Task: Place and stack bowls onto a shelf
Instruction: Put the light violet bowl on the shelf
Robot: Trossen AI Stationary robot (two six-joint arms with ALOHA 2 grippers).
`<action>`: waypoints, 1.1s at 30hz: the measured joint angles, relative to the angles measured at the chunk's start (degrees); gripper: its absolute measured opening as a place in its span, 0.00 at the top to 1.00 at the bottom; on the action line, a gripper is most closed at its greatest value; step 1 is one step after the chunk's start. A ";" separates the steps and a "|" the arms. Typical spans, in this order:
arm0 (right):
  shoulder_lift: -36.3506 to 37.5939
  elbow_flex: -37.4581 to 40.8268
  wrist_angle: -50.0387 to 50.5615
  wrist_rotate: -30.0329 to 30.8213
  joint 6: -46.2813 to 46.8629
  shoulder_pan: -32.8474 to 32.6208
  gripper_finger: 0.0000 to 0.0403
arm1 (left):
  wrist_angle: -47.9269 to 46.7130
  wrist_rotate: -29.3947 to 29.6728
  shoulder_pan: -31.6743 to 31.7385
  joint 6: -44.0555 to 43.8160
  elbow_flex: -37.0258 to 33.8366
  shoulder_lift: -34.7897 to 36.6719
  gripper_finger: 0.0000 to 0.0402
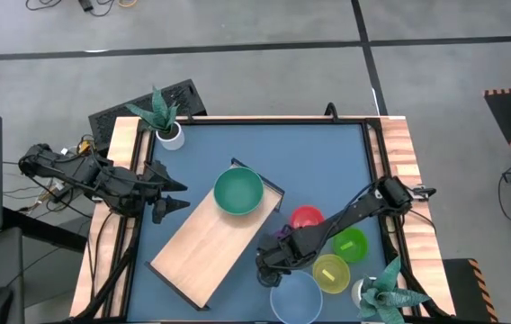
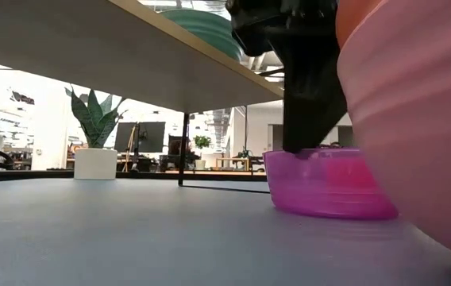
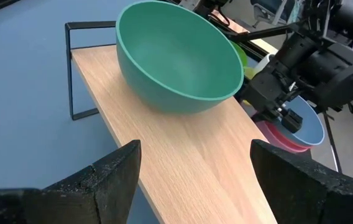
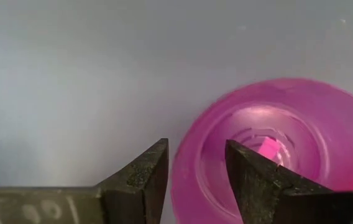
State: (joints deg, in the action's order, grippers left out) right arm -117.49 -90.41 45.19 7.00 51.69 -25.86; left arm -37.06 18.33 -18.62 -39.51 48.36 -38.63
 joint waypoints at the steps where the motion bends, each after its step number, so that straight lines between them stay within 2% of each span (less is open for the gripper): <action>1: 0.00 0.04 0.09 -0.17 -0.47 0.15 0.55 | 0.00 0.00 0.01 0.00 0.00 0.00 0.29; 8: 0.00 0.02 -0.09 -0.65 -1.18 0.74 0.55 | 0.00 0.02 0.00 0.13 0.00 0.01 0.29; 18: 0.00 0.02 -0.37 -2.49 -3.60 2.00 0.63 | 0.00 0.04 -0.01 0.98 0.00 0.02 0.29; 22: 0.00 0.02 -0.24 -2.86 -4.03 2.49 0.72 | -0.02 0.04 0.00 1.14 0.00 0.02 0.29; 28: 0.00 -0.03 1.04 -3.02 -4.27 3.26 0.94 | -0.02 0.04 0.01 1.16 0.00 0.00 0.29; 33: 0.02 -0.03 1.09 -3.03 -3.57 4.16 0.95 | -0.02 0.19 0.00 1.18 0.00 0.01 0.29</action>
State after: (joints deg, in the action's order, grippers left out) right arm -117.47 -90.43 46.28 3.97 48.12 -21.70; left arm -37.08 18.52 -18.62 -38.33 48.36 -38.62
